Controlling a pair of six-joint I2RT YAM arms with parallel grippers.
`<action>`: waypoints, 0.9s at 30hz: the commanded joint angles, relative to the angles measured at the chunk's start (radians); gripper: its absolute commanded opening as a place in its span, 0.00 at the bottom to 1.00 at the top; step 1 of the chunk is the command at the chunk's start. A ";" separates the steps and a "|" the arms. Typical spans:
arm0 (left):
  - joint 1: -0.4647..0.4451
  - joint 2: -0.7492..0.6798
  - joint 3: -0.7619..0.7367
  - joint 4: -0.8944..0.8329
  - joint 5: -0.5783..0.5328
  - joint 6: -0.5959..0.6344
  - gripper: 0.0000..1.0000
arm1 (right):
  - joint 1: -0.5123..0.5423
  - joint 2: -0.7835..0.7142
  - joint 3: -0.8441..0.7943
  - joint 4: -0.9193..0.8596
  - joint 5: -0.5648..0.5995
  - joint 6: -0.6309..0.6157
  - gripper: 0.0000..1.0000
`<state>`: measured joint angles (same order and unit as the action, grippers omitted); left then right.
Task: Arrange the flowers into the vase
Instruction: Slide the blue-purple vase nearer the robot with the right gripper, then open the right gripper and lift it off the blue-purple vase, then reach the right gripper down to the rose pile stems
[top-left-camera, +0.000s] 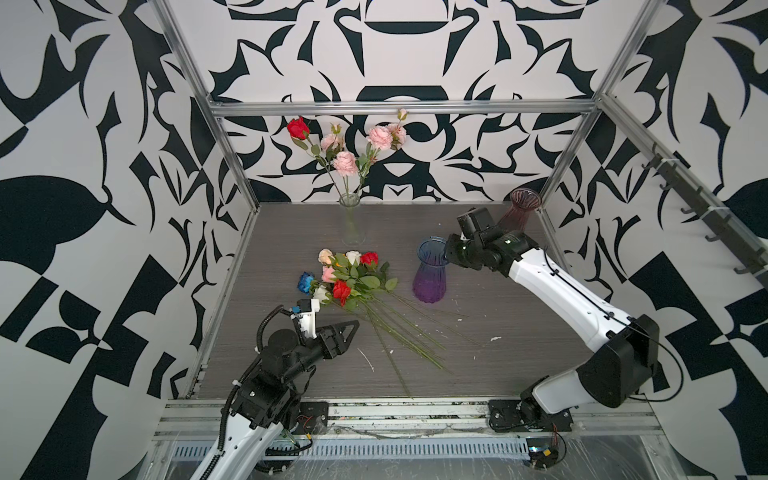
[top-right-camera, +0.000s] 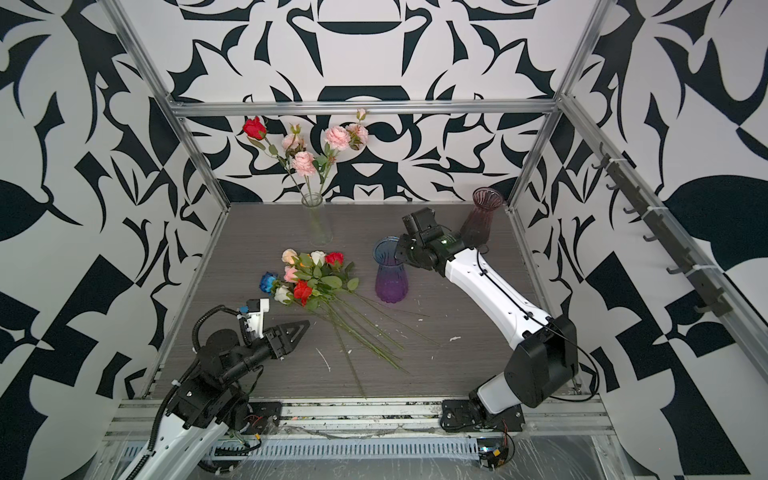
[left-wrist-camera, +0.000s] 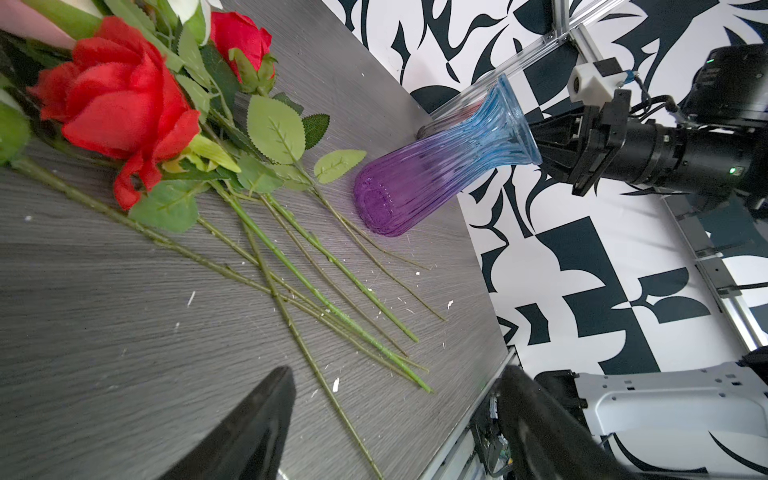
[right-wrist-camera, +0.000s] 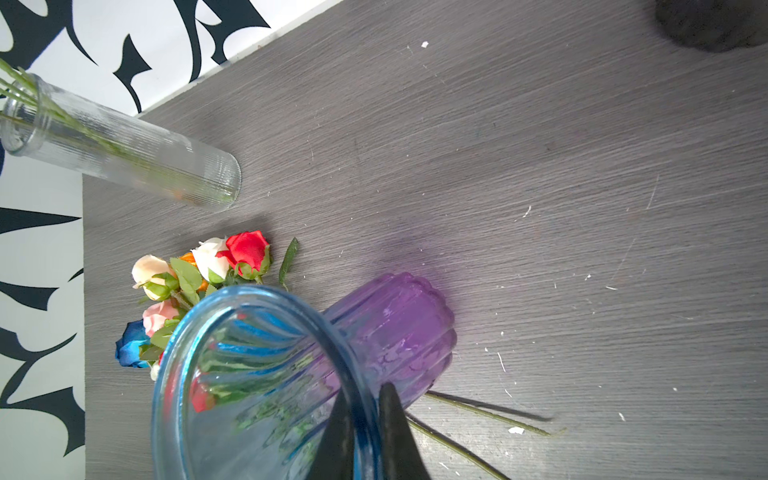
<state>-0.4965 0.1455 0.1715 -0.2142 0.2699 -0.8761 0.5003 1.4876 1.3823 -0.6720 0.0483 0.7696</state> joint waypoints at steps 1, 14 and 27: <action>0.004 -0.003 0.002 -0.004 -0.007 -0.011 0.82 | 0.008 -0.035 0.010 0.103 -0.035 0.053 0.08; 0.004 0.029 0.004 0.006 -0.008 -0.015 0.81 | 0.006 -0.106 0.150 -0.010 0.065 -0.084 0.53; 0.007 0.442 0.075 0.164 0.065 -0.016 0.74 | 0.049 -0.638 -0.524 0.122 -0.242 -0.154 0.41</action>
<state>-0.4946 0.5297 0.1986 -0.1257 0.2947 -0.8909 0.5205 0.8539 1.0088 -0.5949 -0.0647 0.5838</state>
